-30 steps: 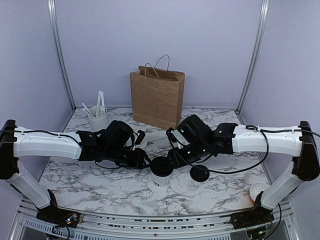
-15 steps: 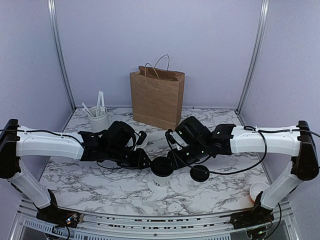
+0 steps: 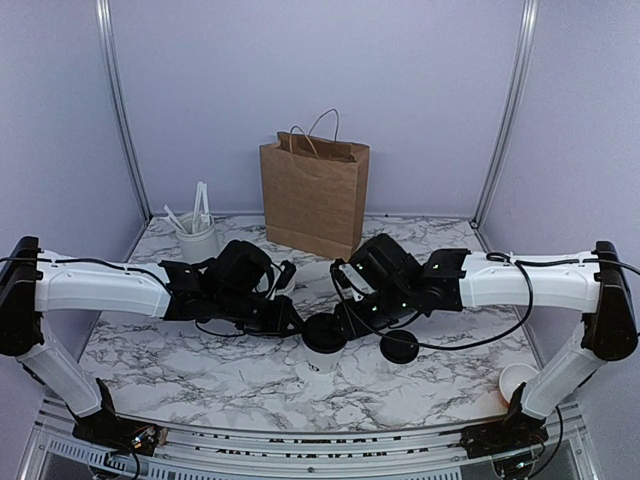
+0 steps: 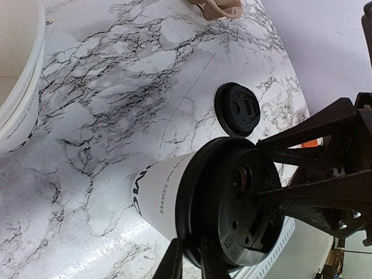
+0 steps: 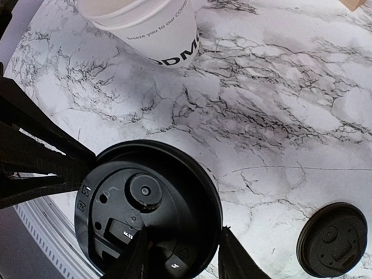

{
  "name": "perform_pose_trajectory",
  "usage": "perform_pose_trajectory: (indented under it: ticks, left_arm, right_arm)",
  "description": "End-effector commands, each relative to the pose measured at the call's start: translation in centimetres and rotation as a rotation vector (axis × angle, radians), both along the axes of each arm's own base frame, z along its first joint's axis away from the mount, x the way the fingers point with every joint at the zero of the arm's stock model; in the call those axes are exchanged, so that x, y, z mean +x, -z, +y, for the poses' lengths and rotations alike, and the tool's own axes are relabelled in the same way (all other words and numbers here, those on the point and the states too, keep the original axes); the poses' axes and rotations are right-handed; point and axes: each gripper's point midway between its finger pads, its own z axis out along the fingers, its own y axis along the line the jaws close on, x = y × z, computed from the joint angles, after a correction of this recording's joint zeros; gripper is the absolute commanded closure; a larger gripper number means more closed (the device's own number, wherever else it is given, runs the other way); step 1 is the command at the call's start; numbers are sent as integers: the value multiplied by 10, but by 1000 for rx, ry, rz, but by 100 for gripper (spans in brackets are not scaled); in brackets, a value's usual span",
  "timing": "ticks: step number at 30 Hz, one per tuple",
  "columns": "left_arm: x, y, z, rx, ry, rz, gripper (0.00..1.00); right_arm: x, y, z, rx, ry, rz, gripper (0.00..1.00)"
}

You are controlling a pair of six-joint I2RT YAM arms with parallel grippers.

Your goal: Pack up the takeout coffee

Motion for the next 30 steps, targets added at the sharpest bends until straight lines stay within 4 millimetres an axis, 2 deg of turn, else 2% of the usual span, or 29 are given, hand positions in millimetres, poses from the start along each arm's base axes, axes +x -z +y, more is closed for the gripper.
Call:
perform_pose_trajectory:
  ticks: [1,6,13,22,30]
  left_arm:
    - [-15,57,27,203,3,94,89]
    - [-12,55,29,226,-14,80,89]
    - [2,30,24,235,-21,12,89]
    - [11,7,13,215,-7,-21,88]
    - [11,-13,8,185,3,-35,83]
  right_arm:
    - [-7,2,11,-8,-37,-5,61]
    - [-5,-7,11,15,-30,-25,60]
    - [-1,-24,11,54,-4,-55,58]
    - [2,-29,2,51,36,-71,54]
    - [2,-35,3,64,33,-81,53]
